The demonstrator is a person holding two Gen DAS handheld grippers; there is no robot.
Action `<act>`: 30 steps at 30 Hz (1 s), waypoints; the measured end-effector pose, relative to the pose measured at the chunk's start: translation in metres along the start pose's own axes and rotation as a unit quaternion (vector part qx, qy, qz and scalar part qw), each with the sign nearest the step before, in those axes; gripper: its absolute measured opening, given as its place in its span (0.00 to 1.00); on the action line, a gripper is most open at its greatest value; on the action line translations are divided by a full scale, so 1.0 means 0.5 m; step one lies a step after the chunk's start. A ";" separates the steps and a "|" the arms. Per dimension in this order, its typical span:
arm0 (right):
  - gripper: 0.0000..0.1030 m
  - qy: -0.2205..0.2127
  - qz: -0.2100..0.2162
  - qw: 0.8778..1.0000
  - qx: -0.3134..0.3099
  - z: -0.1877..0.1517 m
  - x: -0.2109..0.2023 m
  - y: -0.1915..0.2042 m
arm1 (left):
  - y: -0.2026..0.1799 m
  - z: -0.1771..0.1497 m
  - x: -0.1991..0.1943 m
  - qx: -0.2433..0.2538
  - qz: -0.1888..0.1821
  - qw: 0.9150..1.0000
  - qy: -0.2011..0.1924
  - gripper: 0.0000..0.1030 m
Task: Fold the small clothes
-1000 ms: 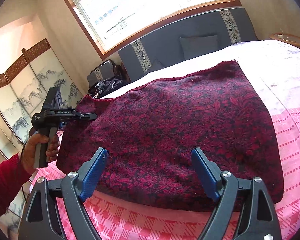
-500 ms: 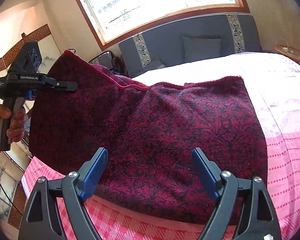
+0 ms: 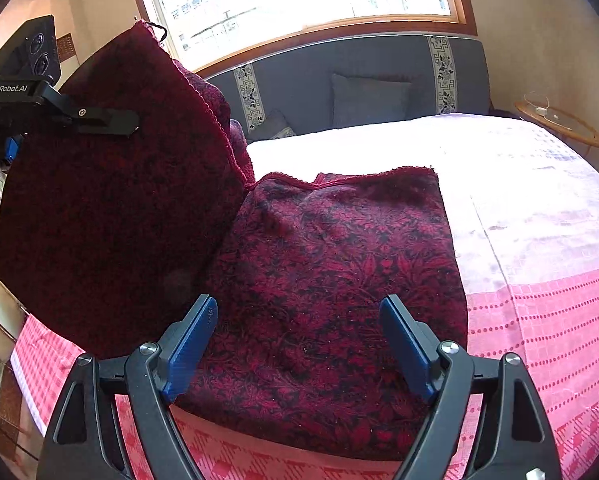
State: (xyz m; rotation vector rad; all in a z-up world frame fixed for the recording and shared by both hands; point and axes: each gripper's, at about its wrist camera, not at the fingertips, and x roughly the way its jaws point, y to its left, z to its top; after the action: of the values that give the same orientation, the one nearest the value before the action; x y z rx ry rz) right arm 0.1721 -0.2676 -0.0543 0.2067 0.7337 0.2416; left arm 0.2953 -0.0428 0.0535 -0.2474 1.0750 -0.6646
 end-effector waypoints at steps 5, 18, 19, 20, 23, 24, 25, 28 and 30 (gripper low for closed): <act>0.79 0.007 -0.004 1.000 0.015 0.001 0.008 -0.031 | -0.008 0.008 0.039 -0.050 -0.020 0.999 0.004 0.21; 0.79 0.016 -0.006 0.999 0.043 0.001 0.013 -0.090 | -0.042 0.016 0.181 -0.121 -0.076 0.990 0.005 0.21; 0.79 0.016 -0.007 0.999 0.044 0.002 0.014 -0.093 | -0.045 0.017 0.189 -0.122 -0.076 0.990 0.004 0.21; 0.79 0.017 -0.008 0.999 0.044 0.003 0.014 -0.095 | -0.047 0.018 0.195 -0.122 -0.076 0.990 0.002 0.21; 0.79 0.019 -0.008 0.999 0.044 0.004 0.016 -0.100 | -0.049 0.020 0.210 -0.123 -0.078 0.989 0.000 0.21; 0.79 0.019 -0.009 0.999 0.044 0.003 0.017 -0.101 | -0.049 0.019 0.214 -0.123 -0.077 0.989 0.000 0.21; 0.79 0.020 -0.009 0.999 0.043 0.003 0.018 -0.102 | -0.049 0.019 0.219 -0.124 -0.077 0.989 0.000 0.21; 0.79 0.021 -0.008 0.999 0.047 0.000 0.018 -0.105 | -0.050 0.016 0.231 -0.122 -0.074 0.990 0.001 0.21; 0.79 0.022 -0.009 0.999 0.048 -0.002 0.020 -0.108 | -0.048 0.015 0.239 -0.125 -0.076 0.989 0.003 0.21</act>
State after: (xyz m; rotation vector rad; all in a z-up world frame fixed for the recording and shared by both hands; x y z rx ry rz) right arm 0.1864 -0.3159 -0.0757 0.2861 0.7914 0.1951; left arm 0.3293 -0.1357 -0.0182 -0.5475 1.1532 -0.6657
